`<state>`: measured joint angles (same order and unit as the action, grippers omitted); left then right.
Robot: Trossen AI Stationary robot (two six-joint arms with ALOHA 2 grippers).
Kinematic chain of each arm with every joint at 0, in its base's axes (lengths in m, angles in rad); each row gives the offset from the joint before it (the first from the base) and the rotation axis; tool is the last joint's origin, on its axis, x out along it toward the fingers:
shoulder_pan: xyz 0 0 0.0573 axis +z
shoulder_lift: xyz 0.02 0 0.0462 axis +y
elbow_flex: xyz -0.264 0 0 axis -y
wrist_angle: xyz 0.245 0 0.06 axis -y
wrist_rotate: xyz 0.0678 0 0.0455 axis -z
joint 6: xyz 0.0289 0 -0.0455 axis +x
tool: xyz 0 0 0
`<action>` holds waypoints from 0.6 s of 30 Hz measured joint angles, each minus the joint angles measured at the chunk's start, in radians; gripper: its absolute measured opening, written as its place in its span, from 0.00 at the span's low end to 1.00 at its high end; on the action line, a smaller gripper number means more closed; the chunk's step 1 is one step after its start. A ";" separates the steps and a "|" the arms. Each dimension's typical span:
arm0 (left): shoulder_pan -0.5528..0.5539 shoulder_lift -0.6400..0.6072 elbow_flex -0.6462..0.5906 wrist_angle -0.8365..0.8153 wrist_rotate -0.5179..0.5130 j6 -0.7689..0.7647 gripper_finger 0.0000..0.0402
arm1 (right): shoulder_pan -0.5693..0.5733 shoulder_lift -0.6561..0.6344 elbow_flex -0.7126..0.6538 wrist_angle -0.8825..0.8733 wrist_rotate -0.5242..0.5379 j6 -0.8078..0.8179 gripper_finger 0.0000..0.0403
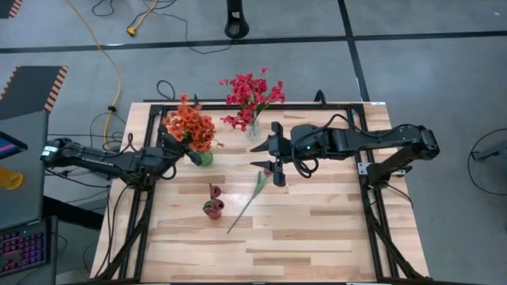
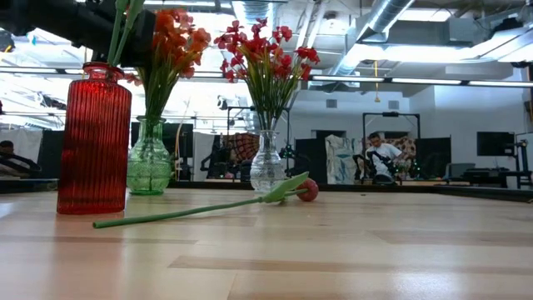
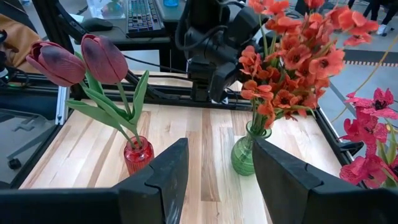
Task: Sort flowers into vase by color
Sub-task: Put the orange flower into the green vase
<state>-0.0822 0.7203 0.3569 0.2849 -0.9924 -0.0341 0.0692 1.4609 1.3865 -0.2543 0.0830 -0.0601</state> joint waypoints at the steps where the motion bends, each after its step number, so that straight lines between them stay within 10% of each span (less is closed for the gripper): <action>1: 0.000 0.001 0.000 -0.011 0.000 -0.005 0.00 | 0.000 0.000 0.000 0.000 0.000 0.000 0.50; 18: 0.000 0.001 0.000 -0.095 0.042 -0.039 0.00 | 0.000 0.000 0.000 0.002 0.000 0.006 0.50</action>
<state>-0.0822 0.7216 0.3569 0.1898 -0.9500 -0.0727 0.0692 1.4609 1.3861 -0.2527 0.0830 -0.0545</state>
